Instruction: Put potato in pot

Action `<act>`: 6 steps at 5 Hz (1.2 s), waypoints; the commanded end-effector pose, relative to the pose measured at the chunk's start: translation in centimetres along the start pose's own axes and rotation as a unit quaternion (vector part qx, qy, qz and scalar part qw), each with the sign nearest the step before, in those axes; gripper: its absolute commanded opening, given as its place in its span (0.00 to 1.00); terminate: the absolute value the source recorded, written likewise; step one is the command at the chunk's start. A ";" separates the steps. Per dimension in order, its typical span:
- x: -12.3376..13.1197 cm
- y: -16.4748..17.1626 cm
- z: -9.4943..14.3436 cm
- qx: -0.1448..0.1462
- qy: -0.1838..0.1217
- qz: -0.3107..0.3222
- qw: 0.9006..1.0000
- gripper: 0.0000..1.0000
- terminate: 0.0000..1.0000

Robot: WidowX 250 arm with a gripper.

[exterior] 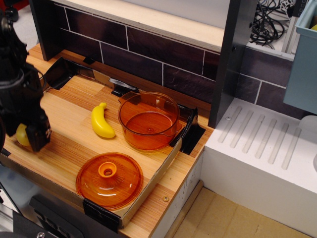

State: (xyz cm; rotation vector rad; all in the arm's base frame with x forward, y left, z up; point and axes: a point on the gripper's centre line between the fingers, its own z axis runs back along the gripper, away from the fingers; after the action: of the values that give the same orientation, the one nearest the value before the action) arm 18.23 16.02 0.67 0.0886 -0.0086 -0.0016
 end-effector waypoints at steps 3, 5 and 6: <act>3.0 -0.5 7.6 -0.020 -0.032 0.056 0.998 0.00 0.00; 6.8 -5.2 11.3 -0.037 -0.041 0.102 0.993 0.00 0.00; 8.8 -7.6 10.0 -0.025 -0.052 0.113 0.992 0.00 0.00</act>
State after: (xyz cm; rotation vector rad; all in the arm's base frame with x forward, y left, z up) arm 26.42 6.93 8.85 0.0301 -0.0799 0.2307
